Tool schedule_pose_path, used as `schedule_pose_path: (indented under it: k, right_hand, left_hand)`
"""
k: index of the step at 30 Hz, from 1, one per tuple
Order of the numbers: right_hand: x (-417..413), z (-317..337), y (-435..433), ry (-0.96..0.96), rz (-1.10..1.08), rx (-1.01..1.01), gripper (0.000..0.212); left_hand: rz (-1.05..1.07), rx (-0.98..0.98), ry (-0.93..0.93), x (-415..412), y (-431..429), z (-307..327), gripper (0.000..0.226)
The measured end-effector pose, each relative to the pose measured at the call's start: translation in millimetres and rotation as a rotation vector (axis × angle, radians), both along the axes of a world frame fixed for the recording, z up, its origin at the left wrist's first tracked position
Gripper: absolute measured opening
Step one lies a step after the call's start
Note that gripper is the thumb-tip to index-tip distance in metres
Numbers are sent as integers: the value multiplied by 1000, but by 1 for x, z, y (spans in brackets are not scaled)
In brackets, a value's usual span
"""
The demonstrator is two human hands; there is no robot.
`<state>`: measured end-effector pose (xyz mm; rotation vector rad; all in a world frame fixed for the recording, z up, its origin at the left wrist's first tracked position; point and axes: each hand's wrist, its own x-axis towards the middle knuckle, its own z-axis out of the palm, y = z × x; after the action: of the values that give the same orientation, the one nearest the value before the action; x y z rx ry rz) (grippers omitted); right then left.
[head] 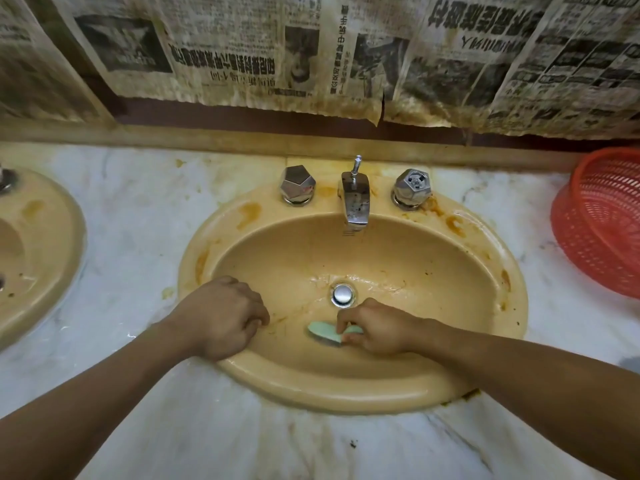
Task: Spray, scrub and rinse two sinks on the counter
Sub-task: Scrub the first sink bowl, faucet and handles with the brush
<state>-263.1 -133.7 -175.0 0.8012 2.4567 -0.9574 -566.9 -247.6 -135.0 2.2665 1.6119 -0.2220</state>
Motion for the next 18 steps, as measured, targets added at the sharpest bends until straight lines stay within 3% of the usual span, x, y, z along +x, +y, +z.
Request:
schedule_pose_path:
  k: [4,7,9,13,16,18]
  right_hand:
    - [-11,-3,16,14,-116,71,20]
    - [-23,-2,-7,88,-66,-24,22]
    - [-31,-4,-20,134,-69,-93,22]
    - [-50,-12,-15,205,-292,-54,18]
    - [-65,-8,-38,347,-207,-178,13]
    - [-62,-7,-31,325,-194,-200,14]
  left_hand:
    - [-87,-51,72,-2,7,-1,52]
    - [-136,-40,99,-5,7,-4,52]
    - [-151,-3,80,-9,4,-2,53]
    - [-157,150,-1,-26,-4,4,44]
    - [-118,182,-11,-31,-4,5,42]
    - [-80,160,-17,-27,-3,5,45]
